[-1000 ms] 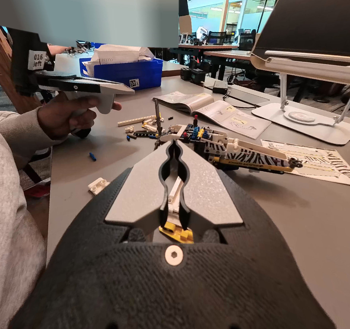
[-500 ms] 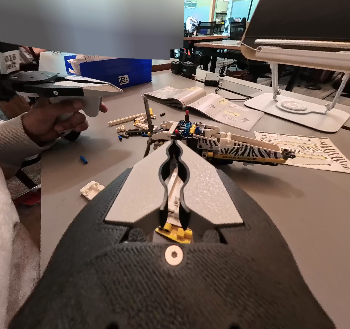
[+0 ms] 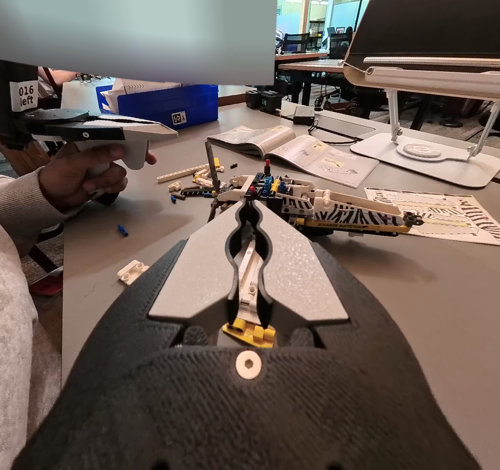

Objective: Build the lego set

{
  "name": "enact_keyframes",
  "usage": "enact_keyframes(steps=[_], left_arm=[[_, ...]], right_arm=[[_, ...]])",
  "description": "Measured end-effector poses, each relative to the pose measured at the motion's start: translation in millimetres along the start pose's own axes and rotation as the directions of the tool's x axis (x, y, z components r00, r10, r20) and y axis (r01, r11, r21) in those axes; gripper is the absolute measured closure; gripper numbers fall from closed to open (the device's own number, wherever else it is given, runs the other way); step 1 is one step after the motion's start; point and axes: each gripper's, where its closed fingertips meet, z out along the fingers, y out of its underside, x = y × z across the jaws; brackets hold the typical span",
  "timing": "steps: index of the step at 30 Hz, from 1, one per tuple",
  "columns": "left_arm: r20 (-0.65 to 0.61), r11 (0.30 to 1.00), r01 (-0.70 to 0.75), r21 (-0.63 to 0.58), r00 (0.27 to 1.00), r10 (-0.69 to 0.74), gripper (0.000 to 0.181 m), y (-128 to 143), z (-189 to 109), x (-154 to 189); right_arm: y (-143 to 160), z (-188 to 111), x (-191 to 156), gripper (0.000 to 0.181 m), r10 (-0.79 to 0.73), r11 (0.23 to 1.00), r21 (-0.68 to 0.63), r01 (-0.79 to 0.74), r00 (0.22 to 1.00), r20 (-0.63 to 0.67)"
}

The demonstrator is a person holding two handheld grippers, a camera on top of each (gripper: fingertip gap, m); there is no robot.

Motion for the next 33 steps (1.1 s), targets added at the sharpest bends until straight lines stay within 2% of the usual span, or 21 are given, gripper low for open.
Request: enact_keyframes(steps=[6,23,33], left_arm=[[-0.004,0.999,0.041,0.018,0.999,-0.041,0.181,-1.5,-1.3,-4.1],[0.028,0.972,-0.233,-0.018,0.972,0.233,0.181,5.5,6.9,20.8],[0.026,0.961,-0.274,-0.028,0.961,0.275,0.181,8.2,10.7,24.6]], right_arm=[[-0.1,0.1,0.4,0.181,0.003,1.000,0.001,-0.003,1.000,-0.001],[-4.3,-3.0,1.5,0.181,0.005,0.999,0.034,-0.004,1.000,-0.012],[-7.9,-6.2,2.2,0.181,-0.002,0.998,0.064,0.004,1.000,-0.025]])
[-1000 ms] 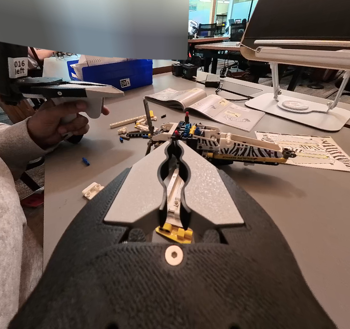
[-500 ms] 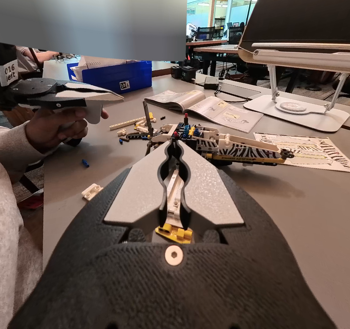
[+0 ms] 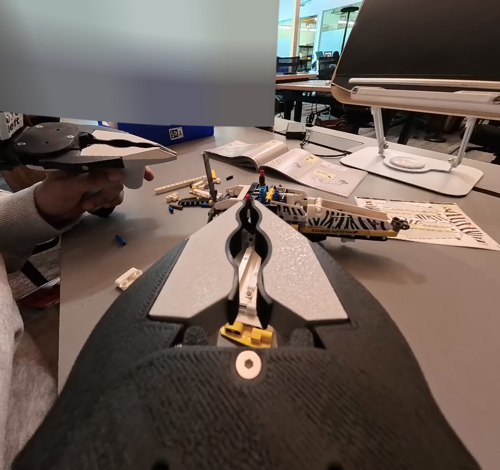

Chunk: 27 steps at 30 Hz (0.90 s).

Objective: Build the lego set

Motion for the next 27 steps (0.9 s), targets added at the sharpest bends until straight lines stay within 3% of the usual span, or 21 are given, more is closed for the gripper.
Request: enact_keyframes(steps=[27], left_arm=[[0.009,0.999,0.045,0.005,0.999,-0.045,0.181,-0.7,1.2,-6.0]], right_arm=[[1.5,1.9,1.2,0.181,0.007,1.000,-0.010,-0.007,1.000,0.000]])
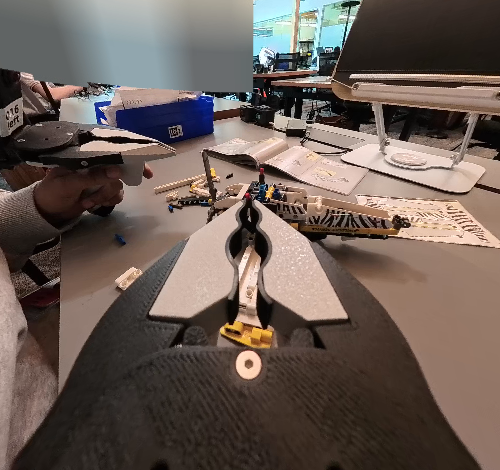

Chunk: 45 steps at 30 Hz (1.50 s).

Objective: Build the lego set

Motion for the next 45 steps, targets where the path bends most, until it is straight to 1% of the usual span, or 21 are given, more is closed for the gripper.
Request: enact_keyframes(steps=[45], left_arm=[[0.002,1.000,0.013,0.005,1.000,-0.013,0.181,-2.1,-4.1,-1.1]], right_arm=[[0.1,0.2,0.4,0.181,0.000,1.000,-0.001,0.000,1.000,-0.001]])
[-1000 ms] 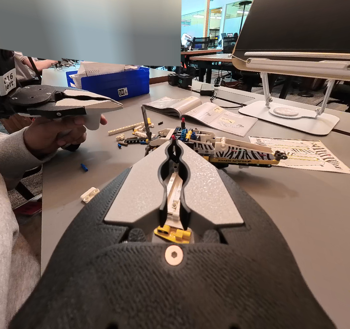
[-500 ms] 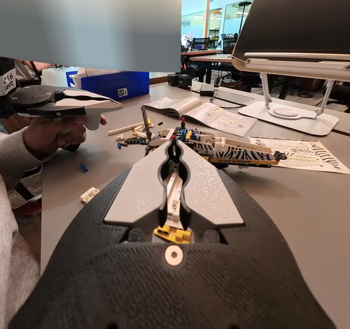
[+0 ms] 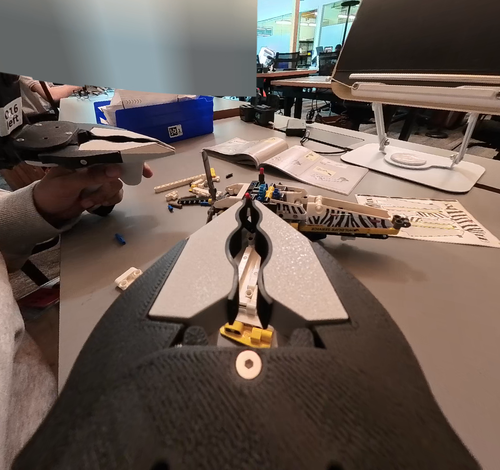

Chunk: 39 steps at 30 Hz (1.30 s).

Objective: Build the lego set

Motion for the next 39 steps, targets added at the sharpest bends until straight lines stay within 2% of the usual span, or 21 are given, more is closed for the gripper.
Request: enact_keyframes(steps=[8,12,15,17,20,22,24,28,30,31,34,39], left_arm=[[0.002,0.992,0.127,0.000,0.992,-0.127,0.181,1.4,-0.1,-14.3],[0.040,0.969,0.247,0.032,0.968,-0.248,0.181,2.2,-6.1,-35.5],[0.084,0.956,0.294,0.004,0.952,-0.293,0.181,10.3,-8.2,-53.8],[0.100,0.950,0.306,-0.059,0.949,-0.300,0.180,18.3,-4.4,-60.6],[0.081,0.945,0.288,-0.153,0.957,-0.278,0.166,20.3,7.7,-65.3],[0.053,0.953,0.229,-0.200,0.974,-0.222,0.165,18.1,22.6,-69.7],[0.038,0.935,0.166,-0.313,0.986,-0.163,0.159,29.5,44.0,-74.7],[-0.036,0.812,0.172,-0.558,0.972,-0.231,0.150,67.5,81.2,-69.5],[-0.011,0.741,0.195,-0.642,0.964,-0.264,0.140,84.7,89.4,-72.4],[0.003,0.725,0.198,-0.660,0.965,-0.262,0.141,89.8,91.3,-74.7],[0.036,0.736,0.189,-0.650,0.975,-0.218,0.157,94.5,94.0,-82.6],[-0.004,0.743,0.170,-0.647,0.974,-0.226,0.178,93.0,91.8,-75.3]], right_arm=[[0.1,0.1,-0.1,0.181,0.001,1.000,0.000,-0.001,1.000,0.001],[-0.2,-0.1,-0.2,0.181,0.000,1.000,0.002,0.000,1.000,0.001],[-1.1,-0.8,-0.3,0.181,-0.001,1.000,0.010,0.001,1.000,0.001],[-0.5,-0.2,-0.4,0.181,0.003,1.000,0.005,-0.003,1.000,0.005],[1.1,1.2,-1.6,0.181,0.003,1.000,-0.007,-0.003,1.000,0.015],[-0.1,0.3,-2.6,0.181,-0.011,1.000,0.003,0.011,1.000,0.011],[-2.6,-1.5,-3.0,0.181,-0.032,0.999,0.023,0.032,0.999,-0.003],[-4.8,-3.5,-4.3,0.181,-0.053,0.998,0.043,0.053,0.999,-0.011],[-5.8,-4.5,-4.8,0.181,-0.060,0.997,0.051,0.060,0.998,-0.014],[-6.2,-5.0,-5.0,0.181,-0.063,0.996,0.055,0.064,0.998,-0.016],[-6.5,-5.3,-5.8,0.181,-0.070,0.996,0.059,0.071,0.997,-0.017],[-6.6,-4.9,-8.7,0.181,-0.076,0.995,0.061,0.076,0.997,-0.006]])
